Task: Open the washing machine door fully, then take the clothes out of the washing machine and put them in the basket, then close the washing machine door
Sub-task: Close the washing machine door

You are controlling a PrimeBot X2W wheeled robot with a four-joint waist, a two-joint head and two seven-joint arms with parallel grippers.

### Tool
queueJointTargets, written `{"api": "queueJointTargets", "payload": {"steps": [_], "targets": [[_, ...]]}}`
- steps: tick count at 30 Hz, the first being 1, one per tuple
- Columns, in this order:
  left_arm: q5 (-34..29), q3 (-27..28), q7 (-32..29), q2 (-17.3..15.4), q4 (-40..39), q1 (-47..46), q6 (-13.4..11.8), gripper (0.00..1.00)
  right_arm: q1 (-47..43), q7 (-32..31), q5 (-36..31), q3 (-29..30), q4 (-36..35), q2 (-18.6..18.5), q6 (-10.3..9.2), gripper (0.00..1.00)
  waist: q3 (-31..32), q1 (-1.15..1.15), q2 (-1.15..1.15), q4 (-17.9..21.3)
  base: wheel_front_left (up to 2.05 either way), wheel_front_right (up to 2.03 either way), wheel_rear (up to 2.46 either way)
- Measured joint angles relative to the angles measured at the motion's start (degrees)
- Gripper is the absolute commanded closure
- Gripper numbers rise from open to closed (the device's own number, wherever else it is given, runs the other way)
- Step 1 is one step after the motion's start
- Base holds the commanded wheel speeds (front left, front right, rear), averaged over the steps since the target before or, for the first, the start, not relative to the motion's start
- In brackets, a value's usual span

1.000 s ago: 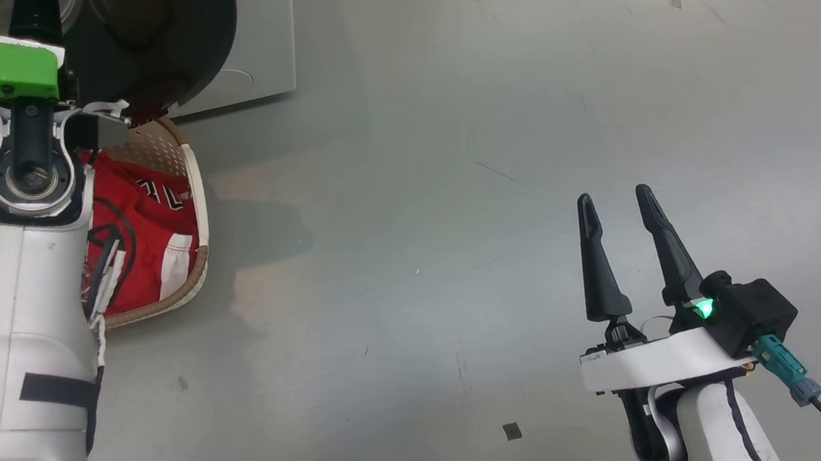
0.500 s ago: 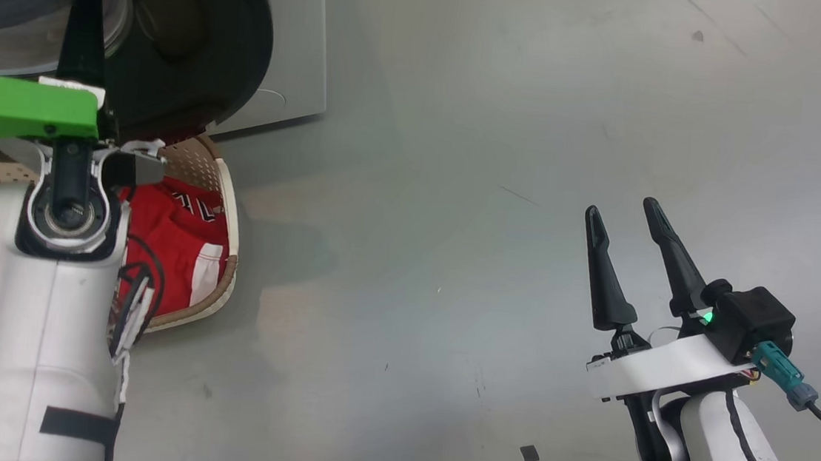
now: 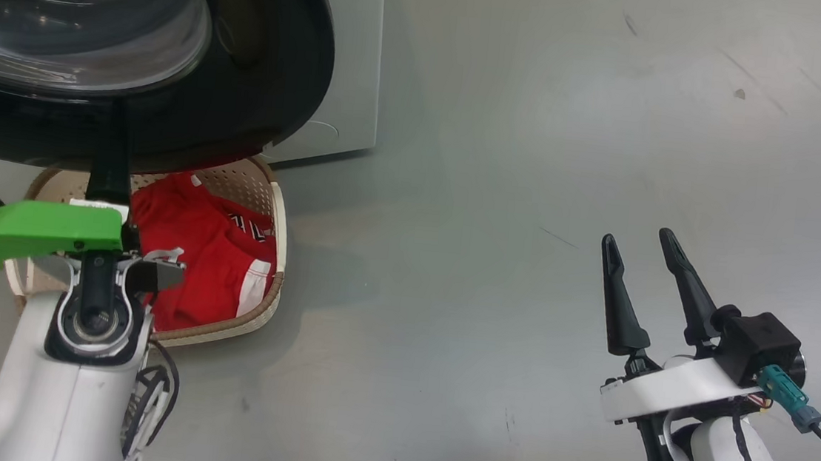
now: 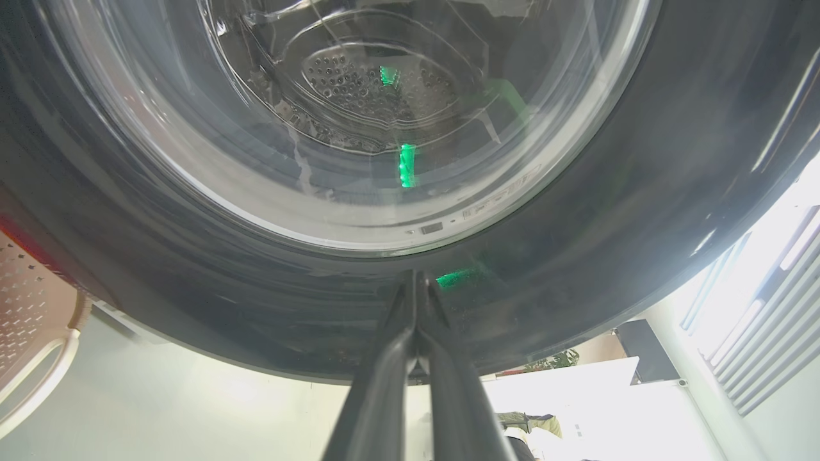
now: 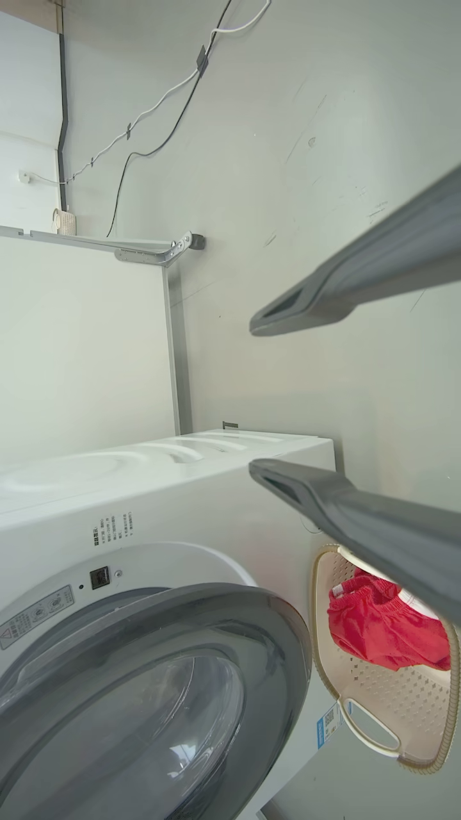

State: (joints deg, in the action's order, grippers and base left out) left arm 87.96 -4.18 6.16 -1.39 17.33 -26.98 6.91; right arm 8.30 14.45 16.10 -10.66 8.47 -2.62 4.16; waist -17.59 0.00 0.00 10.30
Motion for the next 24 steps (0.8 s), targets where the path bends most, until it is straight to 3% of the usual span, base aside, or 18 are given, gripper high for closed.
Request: {"api": "queueJointTargets", "payload": {"steps": [2,7,8,9,15,24], "targets": [[0.49,-0.24,0.54,-0.03,-0.92,1.71,0.00,1.00,-0.67,0.00,-0.15,0.42,0.07,-0.01,-0.22,0.00,0.63,0.00,0.00,-0.65,0.00,0.00,0.00],[2.44,-1.85,1.10,-0.10,-3.09,6.37,0.00,0.52,-2.07,0.00,-1.20,0.94,0.24,-0.02,-0.30,0.00,2.21,0.00,0.00,-2.34,0.00,0.00,0.00],[2.75,-2.24,1.23,-0.11,-3.46,7.25,0.00,0.19,-2.20,0.00,-1.20,1.14,0.23,-0.02,-0.34,0.00,2.49,0.00,0.00,-2.70,0.00,0.00,0.00],[2.74,-2.55,1.24,-0.12,-3.81,8.05,0.00,0.00,-2.35,0.00,-1.21,1.30,0.23,-0.03,-0.34,0.00,2.76,0.00,0.00,-3.05,0.00,0.00,0.00],[-0.74,-3.81,3.01,-0.20,-5.71,12.46,0.00,0.00,-3.64,0.00,-1.71,1.82,0.22,-0.03,-0.36,0.00,4.33,0.00,0.00,-5.06,0.00,0.00,0.00],[-17.15,-6.88,7.67,-5.31,-7.37,15.97,0.00,0.00,-5.55,0.00,-2.26,2.83,0.11,-0.03,-0.77,0.00,6.63,0.00,0.00,-7.69,0.00,0.00,0.00]]}}
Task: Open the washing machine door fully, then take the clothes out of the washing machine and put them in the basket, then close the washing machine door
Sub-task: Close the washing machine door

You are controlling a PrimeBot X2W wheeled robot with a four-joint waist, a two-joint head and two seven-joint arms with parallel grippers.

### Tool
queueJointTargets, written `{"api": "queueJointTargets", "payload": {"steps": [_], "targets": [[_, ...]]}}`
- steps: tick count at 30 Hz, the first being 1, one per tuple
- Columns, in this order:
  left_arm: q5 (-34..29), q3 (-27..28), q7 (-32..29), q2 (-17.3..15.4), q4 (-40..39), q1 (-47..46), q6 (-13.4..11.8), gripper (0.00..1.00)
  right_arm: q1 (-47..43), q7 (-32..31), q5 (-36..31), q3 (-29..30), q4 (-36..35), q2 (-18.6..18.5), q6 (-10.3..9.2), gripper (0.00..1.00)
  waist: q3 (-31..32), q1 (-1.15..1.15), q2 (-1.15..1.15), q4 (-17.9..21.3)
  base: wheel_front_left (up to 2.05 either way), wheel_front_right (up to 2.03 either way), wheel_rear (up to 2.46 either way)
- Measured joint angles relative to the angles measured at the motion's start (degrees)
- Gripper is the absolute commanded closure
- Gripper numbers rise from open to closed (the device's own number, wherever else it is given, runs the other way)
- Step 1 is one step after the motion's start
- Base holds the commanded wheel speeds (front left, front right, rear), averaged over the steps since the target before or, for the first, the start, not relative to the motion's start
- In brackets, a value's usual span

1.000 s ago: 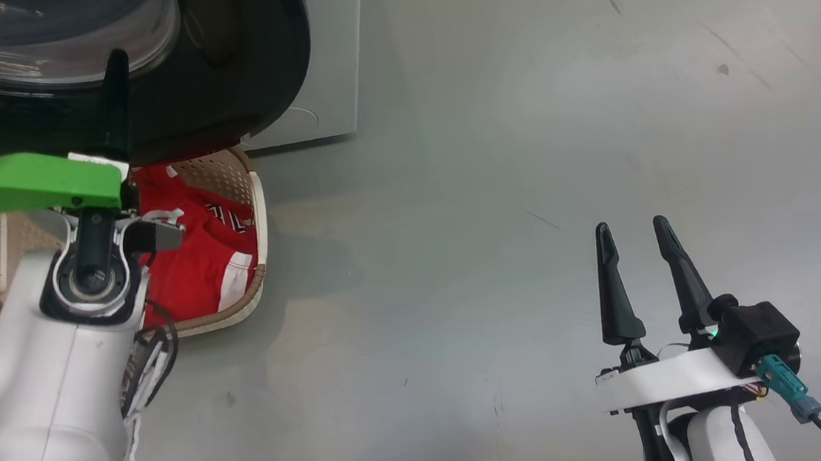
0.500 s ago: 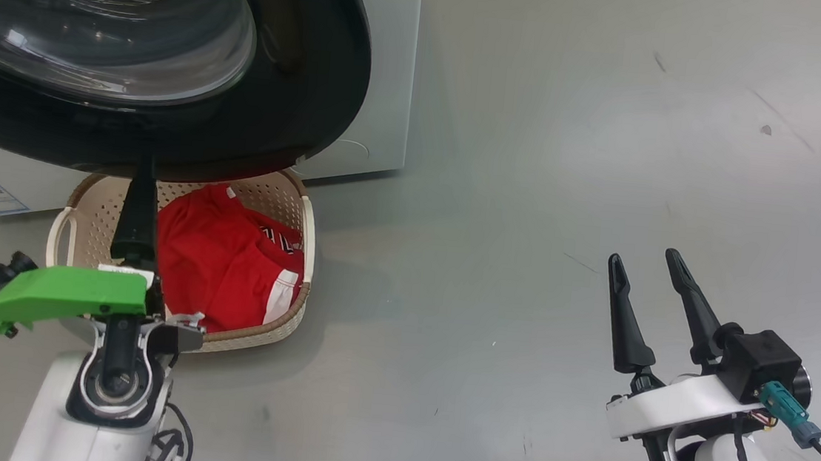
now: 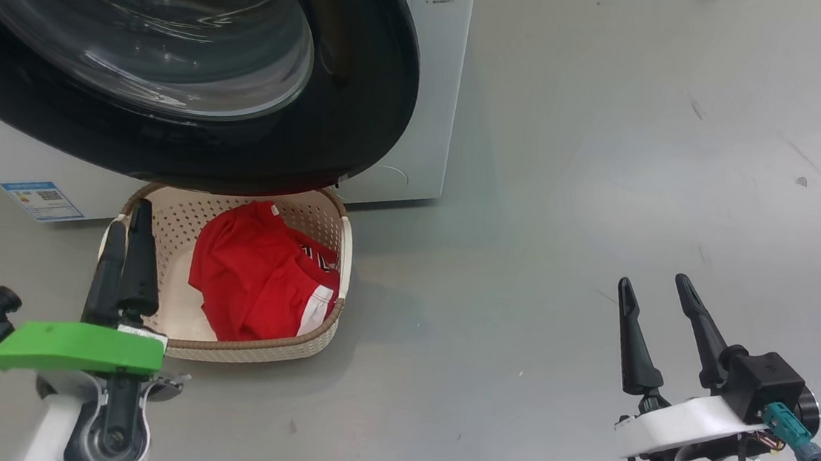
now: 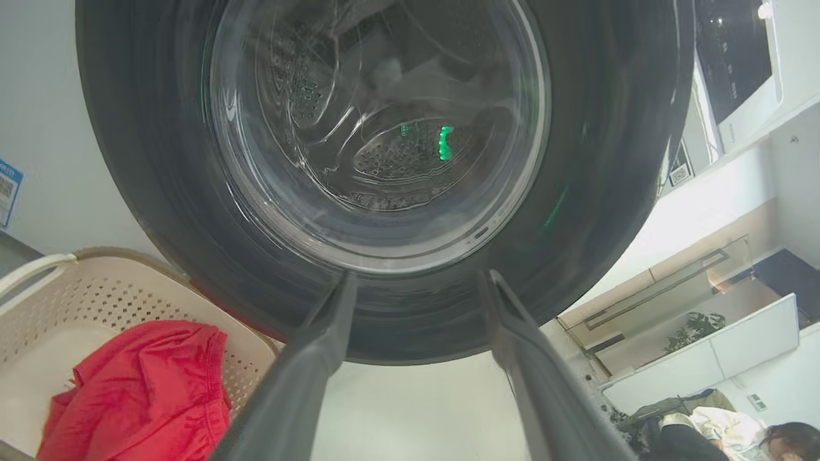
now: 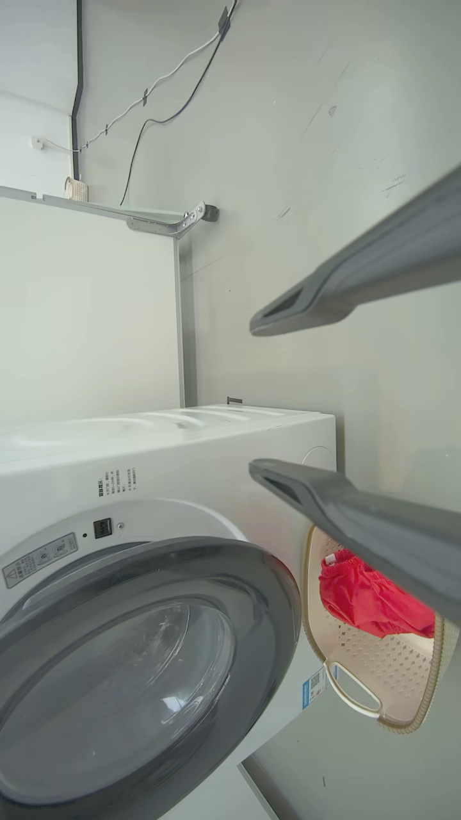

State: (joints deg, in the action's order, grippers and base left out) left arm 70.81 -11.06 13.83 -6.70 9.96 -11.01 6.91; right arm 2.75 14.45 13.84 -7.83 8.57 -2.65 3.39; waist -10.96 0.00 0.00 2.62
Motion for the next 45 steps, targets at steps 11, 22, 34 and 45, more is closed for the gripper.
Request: {"api": "queueJointTargets", "payload": {"steps": [11,22,34,45], "targets": [[-22.76,-1.87,0.88,-4.89,-1.81,0.70,-3.48,0.00,-1.03,0.00,-0.85,1.59,-1.01,-0.23,-0.57,0.00,2.19,0.00,0.00,-1.84,0.00,0.00,0.00],[-36.56,-2.16,0.88,-5.28,-6.28,4.61,-10.95,0.00,-2.52,0.00,-1.55,2.18,-2.42,-0.34,-1.02,0.00,3.70,0.00,0.00,-3.11,0.00,0.00,0.00],[-42.87,-4.25,0.88,-5.01,-5.88,10.11,-12.74,0.00,-5.02,0.00,-1.90,2.02,-2.60,-0.20,-1.09,0.00,4.72,0.00,0.00,-3.82,0.00,0.00,0.00],[-45.71,-4.50,0.88,-3.93,-4.59,12.56,-13.25,0.00,-6.37,0.00,-1.89,1.54,-2.52,-0.12,-1.11,0.00,5.38,0.00,0.00,-4.43,0.00,0.00,0.00]]}}
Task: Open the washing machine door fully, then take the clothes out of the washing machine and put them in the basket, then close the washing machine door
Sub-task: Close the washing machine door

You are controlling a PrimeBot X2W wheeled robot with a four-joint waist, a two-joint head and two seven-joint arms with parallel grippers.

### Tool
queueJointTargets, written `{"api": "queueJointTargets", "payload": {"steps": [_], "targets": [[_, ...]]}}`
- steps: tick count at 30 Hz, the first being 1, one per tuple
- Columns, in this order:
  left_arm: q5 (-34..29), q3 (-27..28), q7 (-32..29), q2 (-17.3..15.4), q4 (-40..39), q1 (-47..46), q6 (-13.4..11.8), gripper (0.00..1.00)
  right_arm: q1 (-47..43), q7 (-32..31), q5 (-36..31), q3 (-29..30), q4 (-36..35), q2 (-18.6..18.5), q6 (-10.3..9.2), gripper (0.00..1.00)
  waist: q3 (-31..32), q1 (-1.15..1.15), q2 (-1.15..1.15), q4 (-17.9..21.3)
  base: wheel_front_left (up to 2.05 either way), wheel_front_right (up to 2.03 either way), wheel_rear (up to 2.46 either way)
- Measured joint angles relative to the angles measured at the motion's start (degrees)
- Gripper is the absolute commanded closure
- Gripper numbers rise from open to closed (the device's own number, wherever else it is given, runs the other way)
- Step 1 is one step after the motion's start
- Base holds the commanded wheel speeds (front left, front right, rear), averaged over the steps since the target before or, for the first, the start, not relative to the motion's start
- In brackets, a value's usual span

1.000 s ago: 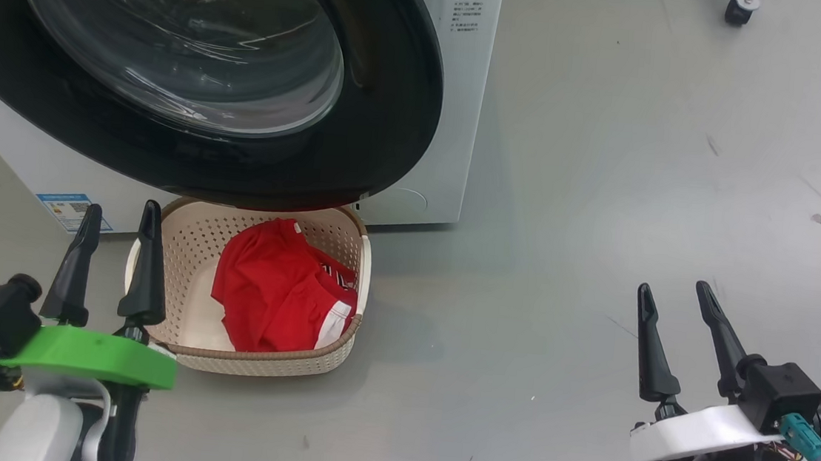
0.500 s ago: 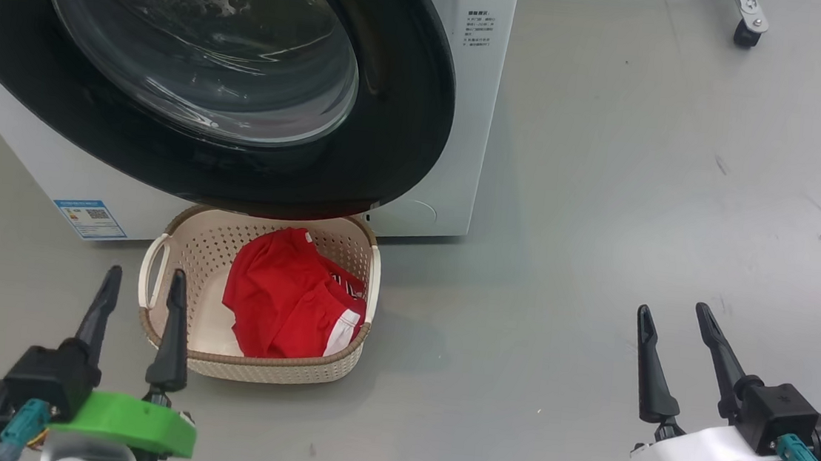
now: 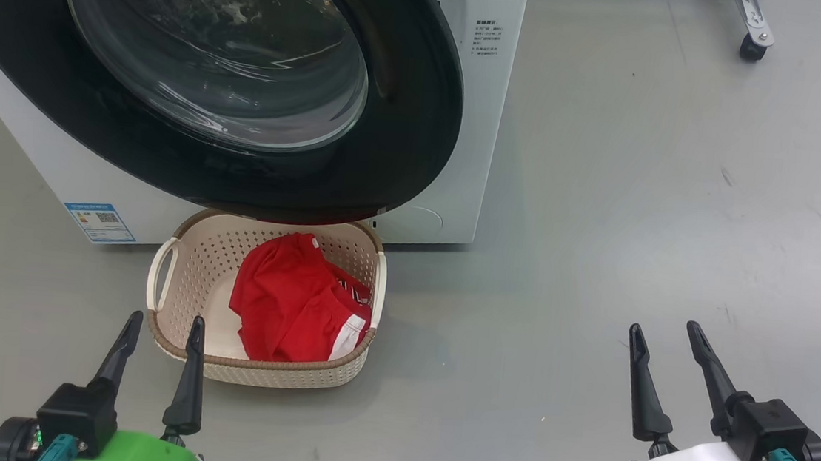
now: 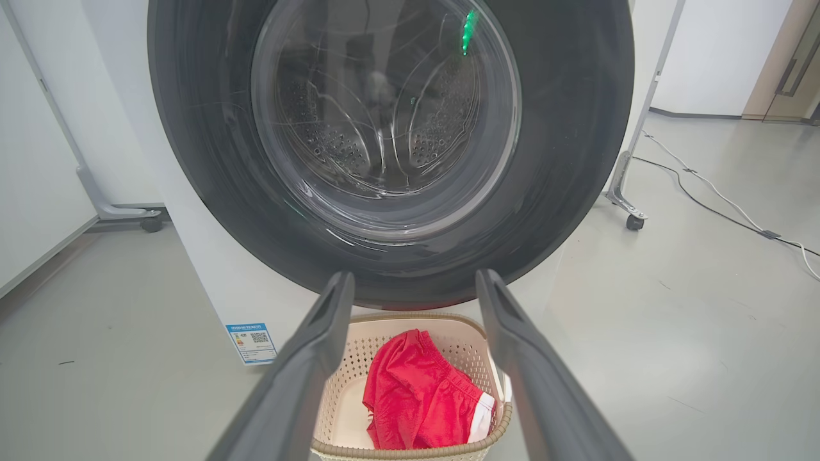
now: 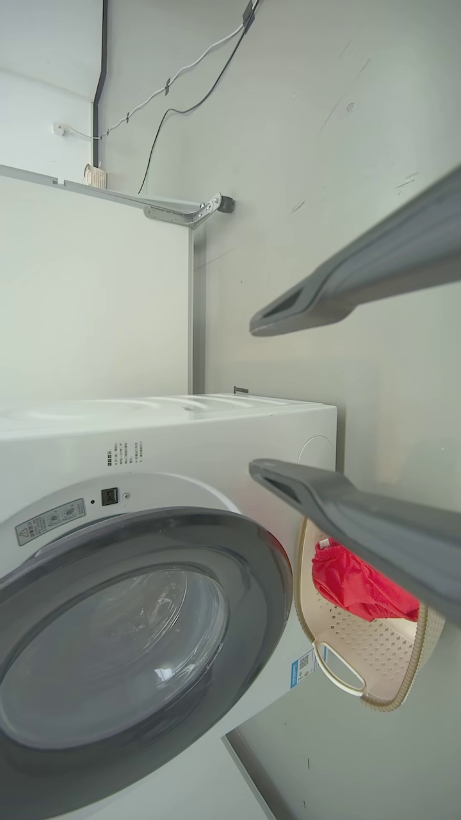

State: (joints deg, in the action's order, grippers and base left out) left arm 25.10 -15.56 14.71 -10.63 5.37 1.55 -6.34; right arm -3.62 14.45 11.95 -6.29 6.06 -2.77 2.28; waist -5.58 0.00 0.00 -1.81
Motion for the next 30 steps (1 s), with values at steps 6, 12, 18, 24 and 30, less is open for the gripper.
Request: {"api": "queueJointTargets", "payload": {"steps": [6,12,18,24,30], "targets": [[-0.53,0.60,0.00,1.02,0.09,0.43,-0.01,0.00,-0.48,-0.01,0.00,-0.30,0.03,0.10,-0.42,0.00,0.15,0.00,0.00,-0.20,0.00,0.00,0.00],[-1.34,1.05,0.00,2.19,0.08,0.76,-0.42,0.00,-0.48,-0.01,0.01,-0.52,0.02,0.15,-0.42,0.00,0.17,0.00,0.00,-0.26,0.00,0.00,0.00],[-2.02,1.56,0.00,2.61,0.07,0.84,-0.43,0.00,-0.48,-0.01,0.01,-0.83,0.02,0.16,-0.42,0.00,0.17,0.00,0.00,-0.30,0.00,0.00,0.00],[-2.52,1.86,0.00,3.09,0.08,0.85,-0.43,0.00,-0.48,-0.01,0.01,-0.96,0.04,0.18,-0.43,0.02,0.28,0.00,0.00,-0.34,0.00,0.00,0.00],[-3.02,2.19,0.00,3.72,0.09,0.88,-0.43,0.00,-0.48,-0.01,0.02,-0.98,0.07,0.19,-0.43,1.00,0.31,0.00,0.00,-0.47,0.00,0.00,0.00]]}}
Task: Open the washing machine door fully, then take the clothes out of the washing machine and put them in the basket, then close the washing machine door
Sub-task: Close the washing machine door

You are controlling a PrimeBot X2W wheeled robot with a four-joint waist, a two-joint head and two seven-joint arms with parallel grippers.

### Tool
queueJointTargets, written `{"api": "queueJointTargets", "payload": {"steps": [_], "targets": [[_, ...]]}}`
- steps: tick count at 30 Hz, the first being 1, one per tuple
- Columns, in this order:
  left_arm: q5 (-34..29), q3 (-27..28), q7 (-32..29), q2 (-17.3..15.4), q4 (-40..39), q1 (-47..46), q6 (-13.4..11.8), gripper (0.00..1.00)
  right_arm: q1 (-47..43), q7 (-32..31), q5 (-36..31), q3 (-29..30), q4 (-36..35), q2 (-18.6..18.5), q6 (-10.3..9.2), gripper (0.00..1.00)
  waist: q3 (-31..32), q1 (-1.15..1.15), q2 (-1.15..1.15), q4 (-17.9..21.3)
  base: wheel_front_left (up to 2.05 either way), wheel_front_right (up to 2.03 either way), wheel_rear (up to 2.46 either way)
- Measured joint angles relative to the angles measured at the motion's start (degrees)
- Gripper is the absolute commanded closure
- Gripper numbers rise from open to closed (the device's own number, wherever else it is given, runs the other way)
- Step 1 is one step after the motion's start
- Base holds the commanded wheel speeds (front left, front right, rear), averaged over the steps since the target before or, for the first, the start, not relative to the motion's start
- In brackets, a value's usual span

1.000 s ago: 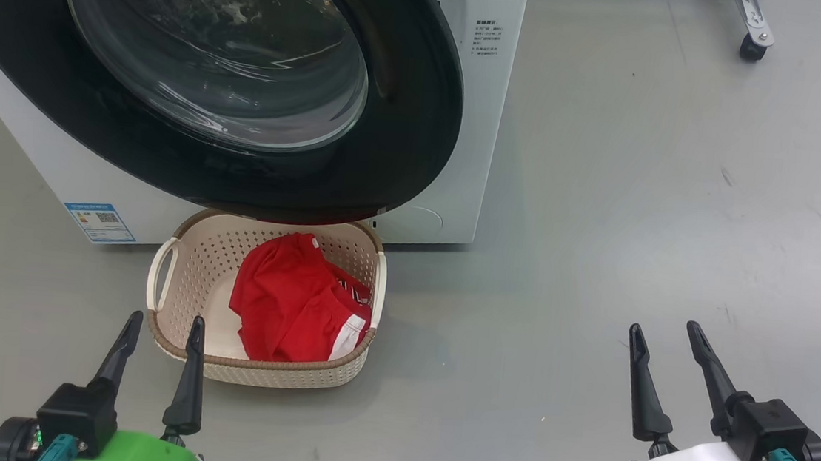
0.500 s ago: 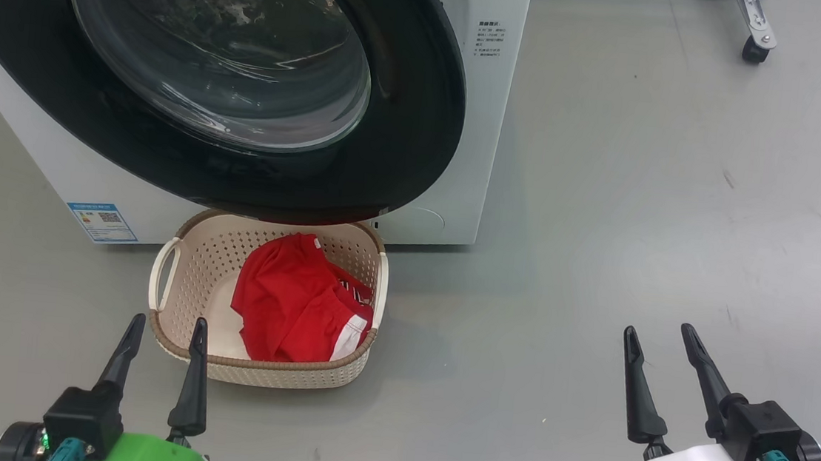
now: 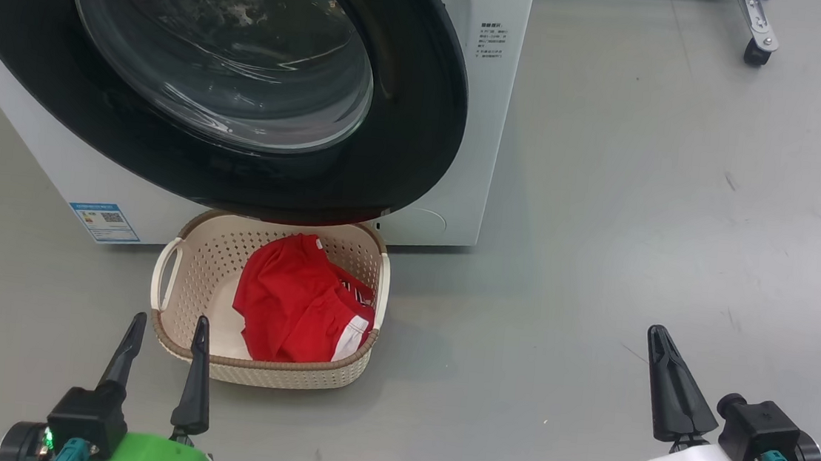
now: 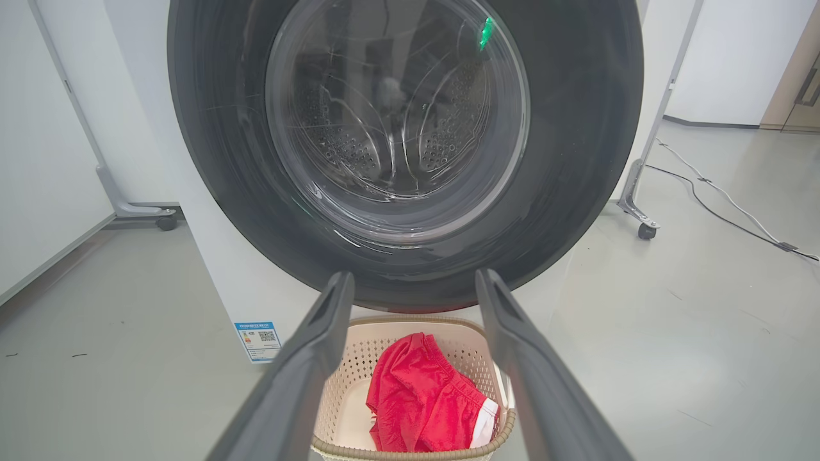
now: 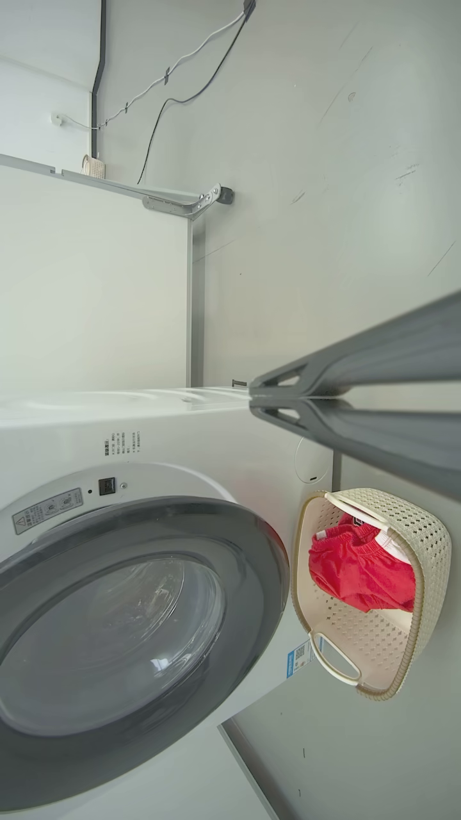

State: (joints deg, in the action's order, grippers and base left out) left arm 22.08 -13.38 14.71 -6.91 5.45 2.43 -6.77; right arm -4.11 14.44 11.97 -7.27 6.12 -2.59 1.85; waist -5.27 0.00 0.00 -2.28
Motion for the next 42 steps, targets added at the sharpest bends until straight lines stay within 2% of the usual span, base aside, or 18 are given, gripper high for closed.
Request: {"api": "queueJointTargets", "payload": {"steps": [10,15,33,42], "targets": [[-0.87,-0.15,-0.01,0.53,-0.44,-0.04,-0.02,0.00,0.02,0.01,-0.01,0.65,0.04,-0.46,0.03,1.00,-0.58,0.00,0.00,-1.23,0.00,0.00,0.00],[-2.19,-0.35,-0.01,0.75,-1.41,-0.21,-0.04,0.00,1.21,0.00,-0.24,0.20,0.00,-1.58,0.83,1.00,-1.83,0.00,0.00,-2.60,0.00,0.00,0.00],[-4.02,-1.98,-0.01,2.36,-4.52,-4.38,-0.04,0.00,16.53,-1.12,-1.94,-3.82,0.31,-5.26,4.11,1.00,-9.05,0.00,0.00,-7.78,0.00,0.00,0.00],[-4.05,-3.49,-0.01,3.27,-5.34,-6.65,-0.04,0.00,24.86,-2.70,-1.30,-5.38,1.67,-6.95,4.69,1.00,-13.05,0.00,0.00,-10.35,0.00,0.00,0.00]]}}
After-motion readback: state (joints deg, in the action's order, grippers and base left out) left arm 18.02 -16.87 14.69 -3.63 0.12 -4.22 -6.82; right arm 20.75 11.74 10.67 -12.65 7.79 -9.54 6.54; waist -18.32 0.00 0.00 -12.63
